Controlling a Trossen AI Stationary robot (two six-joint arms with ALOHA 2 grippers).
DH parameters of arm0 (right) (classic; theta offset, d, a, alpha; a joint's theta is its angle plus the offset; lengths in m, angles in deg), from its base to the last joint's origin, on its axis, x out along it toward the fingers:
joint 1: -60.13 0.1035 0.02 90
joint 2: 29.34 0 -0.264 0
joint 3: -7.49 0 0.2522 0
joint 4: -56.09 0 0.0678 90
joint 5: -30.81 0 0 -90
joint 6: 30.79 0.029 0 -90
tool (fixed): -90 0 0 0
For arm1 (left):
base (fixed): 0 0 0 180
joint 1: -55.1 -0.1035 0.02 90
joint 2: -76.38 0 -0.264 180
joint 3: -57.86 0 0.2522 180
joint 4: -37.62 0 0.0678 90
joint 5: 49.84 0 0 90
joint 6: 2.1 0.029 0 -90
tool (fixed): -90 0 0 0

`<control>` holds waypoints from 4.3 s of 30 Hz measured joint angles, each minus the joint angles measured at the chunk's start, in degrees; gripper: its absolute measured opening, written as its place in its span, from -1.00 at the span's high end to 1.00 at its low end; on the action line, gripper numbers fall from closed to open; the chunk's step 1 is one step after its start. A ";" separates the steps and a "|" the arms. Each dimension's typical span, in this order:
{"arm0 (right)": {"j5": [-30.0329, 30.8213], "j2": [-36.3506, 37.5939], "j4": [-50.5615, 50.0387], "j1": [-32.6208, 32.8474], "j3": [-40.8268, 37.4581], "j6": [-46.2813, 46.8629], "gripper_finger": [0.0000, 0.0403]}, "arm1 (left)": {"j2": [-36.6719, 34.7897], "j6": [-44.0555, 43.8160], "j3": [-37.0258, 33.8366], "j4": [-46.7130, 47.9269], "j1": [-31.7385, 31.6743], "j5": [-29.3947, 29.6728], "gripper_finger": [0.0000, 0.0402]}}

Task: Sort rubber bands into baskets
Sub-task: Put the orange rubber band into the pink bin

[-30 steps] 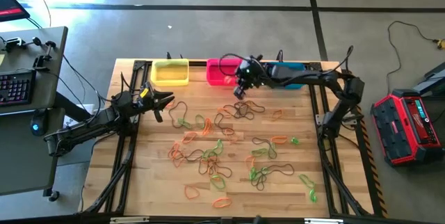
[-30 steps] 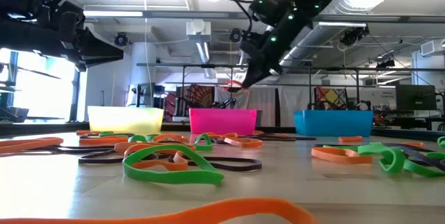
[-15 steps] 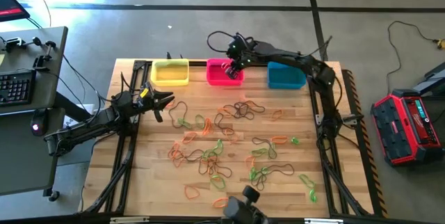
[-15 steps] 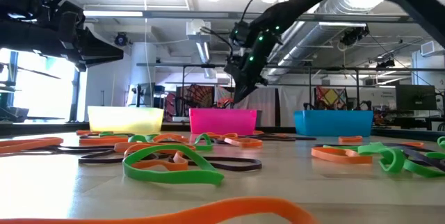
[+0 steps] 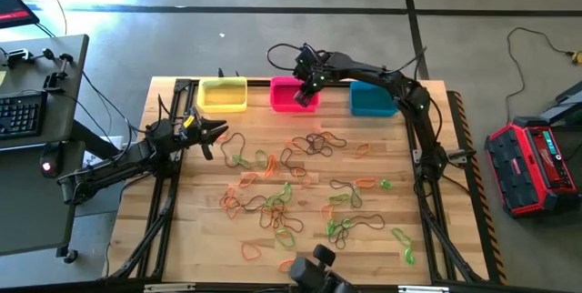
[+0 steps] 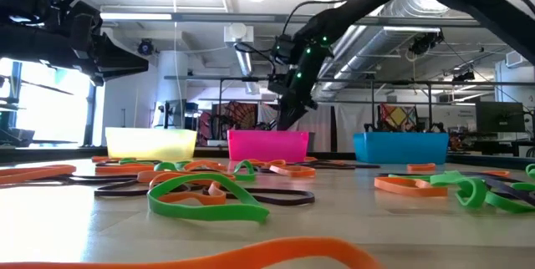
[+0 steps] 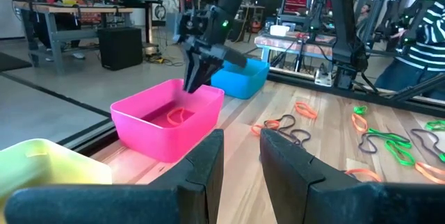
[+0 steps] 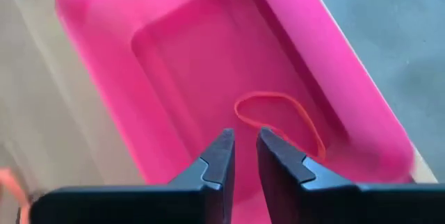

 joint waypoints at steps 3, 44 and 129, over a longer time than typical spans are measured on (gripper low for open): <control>0.00 2.90 -3.37 1.27 0.02 -0.77 0.75 | 0.00 1.92 0.00 0.00 -0.02 0.00 0.57; 13.24 39.22 5.66 25.27 -59.01 42.61 0.68 | 0.00 -5.50 -0.02 -6.27 0.17 0.62 0.57; 23.30 35.57 26.93 19.39 -46.73 27.86 1.00 | 0.17 -5.92 0.00 -1.72 0.20 -5.10 0.88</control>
